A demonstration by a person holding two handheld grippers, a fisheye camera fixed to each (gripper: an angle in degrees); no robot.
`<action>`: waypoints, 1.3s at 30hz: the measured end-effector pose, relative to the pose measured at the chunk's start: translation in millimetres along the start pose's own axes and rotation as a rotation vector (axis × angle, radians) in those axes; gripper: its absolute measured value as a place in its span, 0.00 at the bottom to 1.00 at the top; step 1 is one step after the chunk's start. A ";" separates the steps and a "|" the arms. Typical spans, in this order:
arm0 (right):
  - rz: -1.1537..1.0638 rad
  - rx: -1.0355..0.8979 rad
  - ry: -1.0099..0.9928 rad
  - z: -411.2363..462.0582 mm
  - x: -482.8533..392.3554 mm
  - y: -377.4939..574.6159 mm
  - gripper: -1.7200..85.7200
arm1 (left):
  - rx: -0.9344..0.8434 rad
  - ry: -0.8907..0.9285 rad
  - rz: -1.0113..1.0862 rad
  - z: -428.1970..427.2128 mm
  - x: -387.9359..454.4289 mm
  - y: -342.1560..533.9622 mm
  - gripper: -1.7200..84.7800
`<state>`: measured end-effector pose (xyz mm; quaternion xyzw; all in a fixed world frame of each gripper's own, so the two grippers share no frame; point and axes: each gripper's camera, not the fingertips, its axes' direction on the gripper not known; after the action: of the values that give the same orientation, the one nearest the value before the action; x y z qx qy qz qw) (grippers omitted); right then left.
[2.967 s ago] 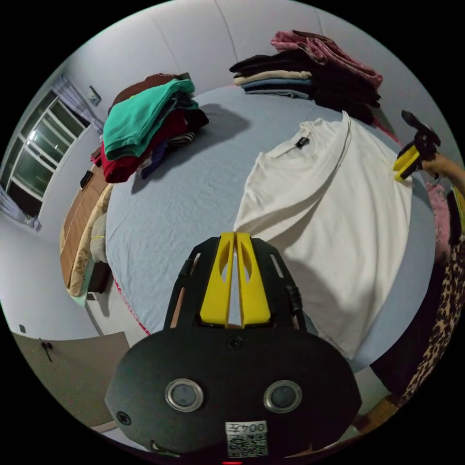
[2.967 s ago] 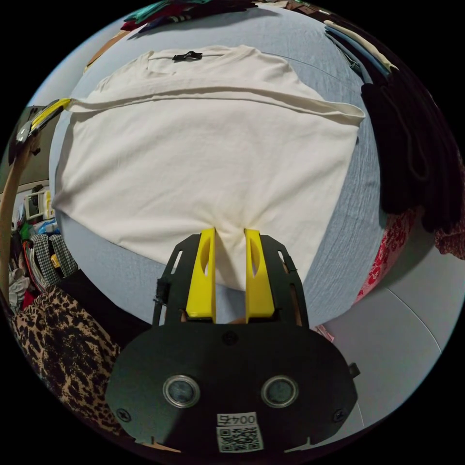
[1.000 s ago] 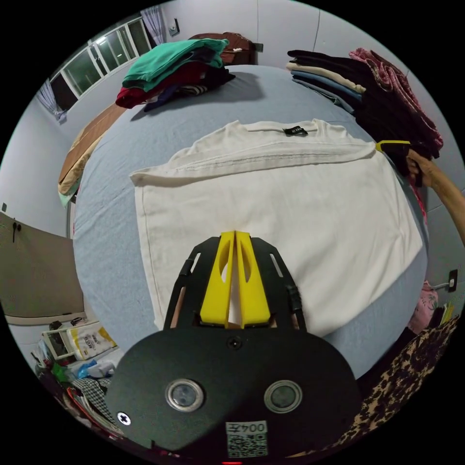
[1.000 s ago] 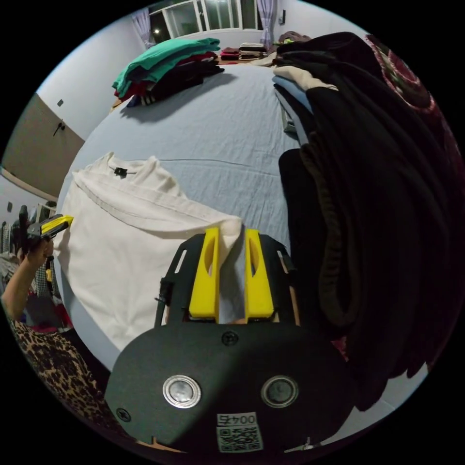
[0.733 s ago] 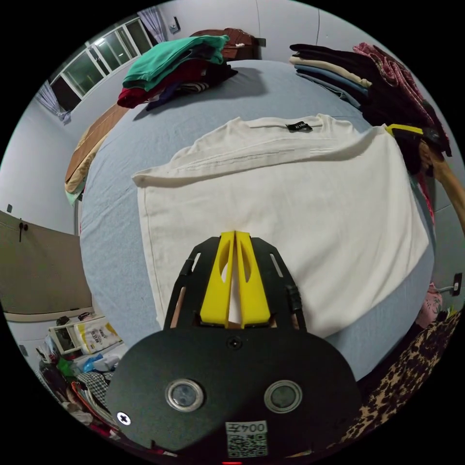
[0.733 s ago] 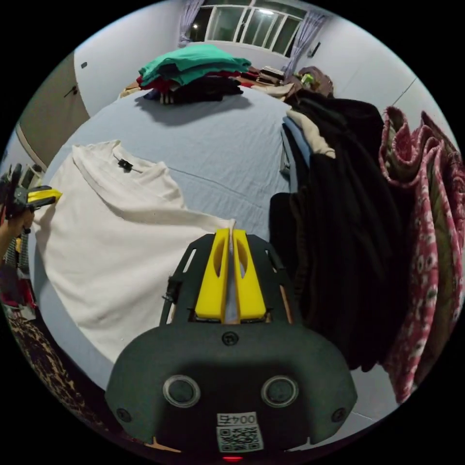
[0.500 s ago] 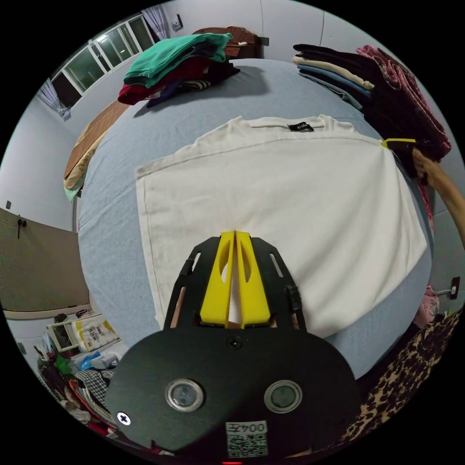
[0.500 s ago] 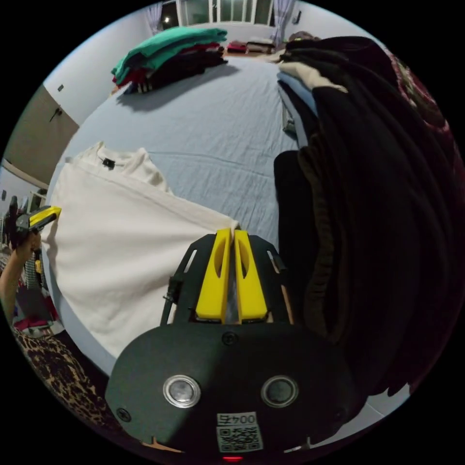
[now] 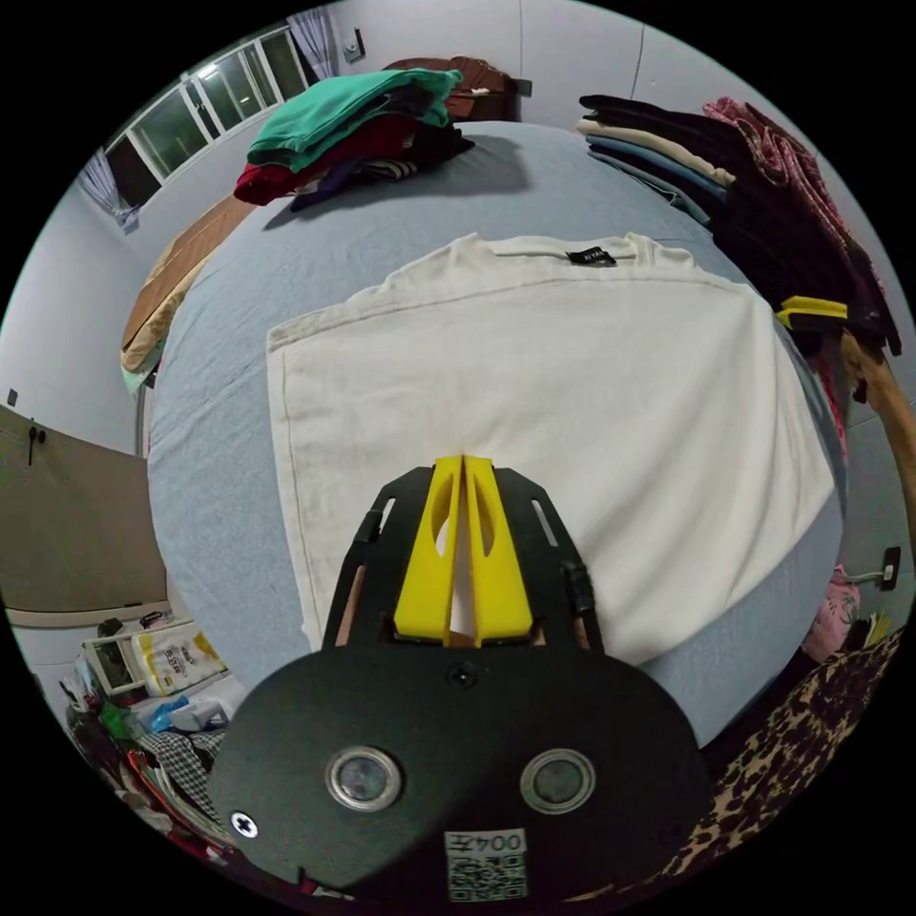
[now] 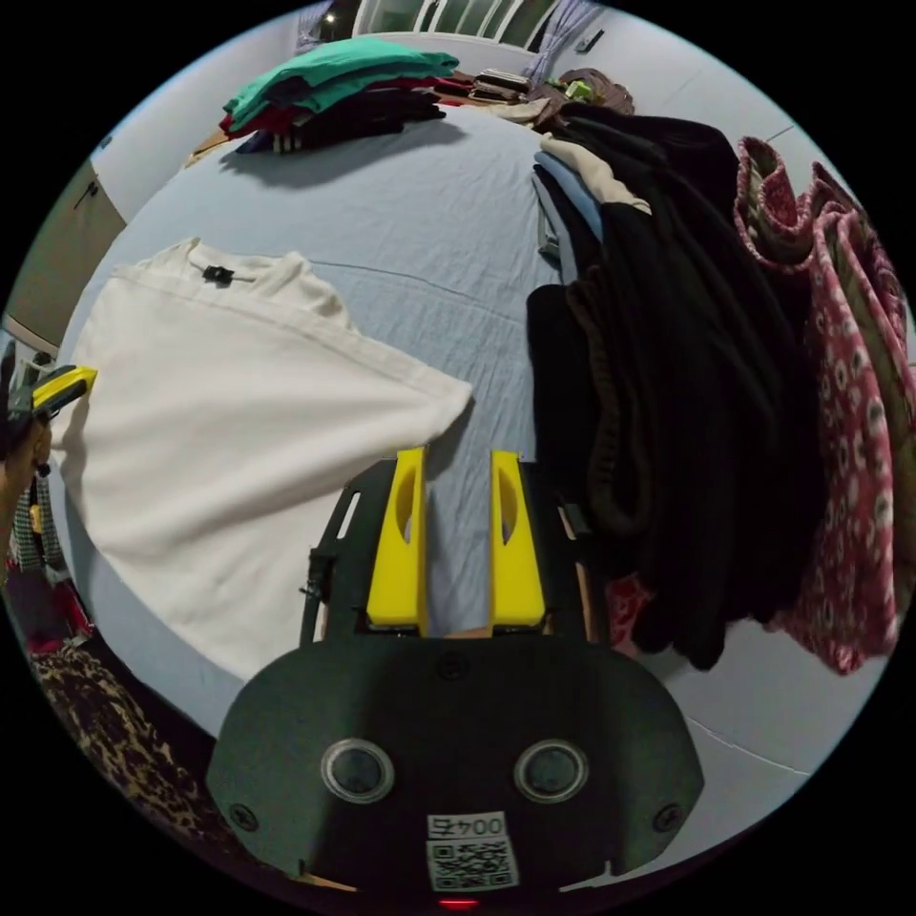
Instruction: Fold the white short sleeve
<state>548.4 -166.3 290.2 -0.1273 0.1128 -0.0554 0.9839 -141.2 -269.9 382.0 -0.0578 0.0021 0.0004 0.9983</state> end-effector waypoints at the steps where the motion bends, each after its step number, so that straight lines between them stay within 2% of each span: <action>1: 0.005 -0.001 -0.050 -2.2 -7.2 8.8 0.15 | -0.001 0.015 -0.012 -0.2 -5.6 1.7 0.04; 5: -0.003 -0.017 -0.184 -0.5 -37.5 36.4 0.15 | -0.014 0.082 -0.033 -5.8 -26.9 5.0 0.06; 7: -0.004 -0.031 -0.217 6.9 -55.3 52.1 0.15 | 0.052 0.101 -0.078 -20.7 -51.5 10.6 0.09; 12: 0.037 0.036 -0.134 13.1 -70.2 76.7 0.15 | 0.141 0.065 -0.179 -35.1 -125.7 15.9 0.10; 16: 0.044 0.108 -0.107 13.0 -76.8 97.8 0.15 | 0.115 0.116 -0.248 -19.6 -182.9 6.1 0.10; 22: 0.055 0.133 -0.109 12.5 -76.3 117.1 0.15 | 0.078 0.227 -0.279 4.8 -224.8 -9.9 0.08; 30: 0.057 0.153 -0.109 11.6 -75.6 140.5 0.15 | 0.137 0.093 -0.153 -1.3 -244.0 -0.4 0.04; 32: 0.061 0.155 -0.113 11.3 -74.8 145.4 0.15 | 0.078 0.092 -0.125 10.7 -251.3 5.5 0.04; 39: 0.083 0.183 -0.121 10.7 -72.4 167.2 0.15 | 0.146 0.116 -0.129 -23.0 -288.6 58.5 0.04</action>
<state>494.1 7.1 271.4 -0.0353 0.0529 -0.0171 0.9978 -430.0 -214.6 353.6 0.0152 0.0560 -0.0673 0.9960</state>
